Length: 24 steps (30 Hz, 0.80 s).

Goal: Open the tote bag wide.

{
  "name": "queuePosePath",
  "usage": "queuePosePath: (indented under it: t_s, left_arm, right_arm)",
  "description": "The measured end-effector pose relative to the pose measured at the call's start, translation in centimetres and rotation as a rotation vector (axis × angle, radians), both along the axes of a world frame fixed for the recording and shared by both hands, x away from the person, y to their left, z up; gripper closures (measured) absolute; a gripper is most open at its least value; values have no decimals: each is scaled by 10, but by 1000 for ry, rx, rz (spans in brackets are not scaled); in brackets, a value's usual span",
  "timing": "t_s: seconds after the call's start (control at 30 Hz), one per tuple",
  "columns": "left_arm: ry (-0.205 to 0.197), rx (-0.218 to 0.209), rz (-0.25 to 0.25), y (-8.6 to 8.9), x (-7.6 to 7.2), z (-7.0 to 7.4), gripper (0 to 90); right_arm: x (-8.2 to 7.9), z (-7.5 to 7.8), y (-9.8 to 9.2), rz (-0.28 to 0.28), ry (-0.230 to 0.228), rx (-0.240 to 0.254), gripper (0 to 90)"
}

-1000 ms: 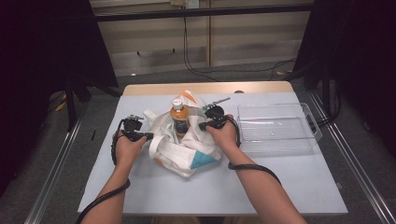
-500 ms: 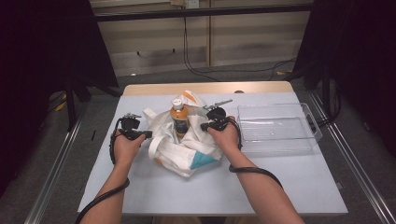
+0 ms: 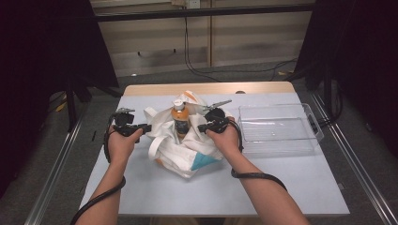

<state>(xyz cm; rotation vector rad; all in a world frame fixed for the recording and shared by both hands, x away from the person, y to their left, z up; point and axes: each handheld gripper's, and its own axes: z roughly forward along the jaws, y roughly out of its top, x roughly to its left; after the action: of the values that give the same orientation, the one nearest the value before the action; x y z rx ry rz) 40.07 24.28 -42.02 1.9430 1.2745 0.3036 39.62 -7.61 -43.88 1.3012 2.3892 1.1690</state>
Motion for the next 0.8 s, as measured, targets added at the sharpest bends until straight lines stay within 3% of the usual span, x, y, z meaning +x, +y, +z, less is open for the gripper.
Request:
queuePosePath:
  t_s: [0.33, 0.43, 0.5, 0.8]
  left_arm:
    - [-22, -22, -12, -11, -3, 15, 779]
    - [-28, -22, -40, -15, -4, 21, 785]
    - [-22, -49, -62, -19, -4, 22, 785]
    - [12, -48, -100, -29, -14, 2, 786]
  right_arm:
    - [-10, 2, -2, -4, 21, -10, 900]
    - [-11, 3, -1, -2, 22, -14, 900]
    - [-12, 3, -1, -6, 23, -4, 900]
    - [-16, -1, 0, -13, 23, -14, 900]
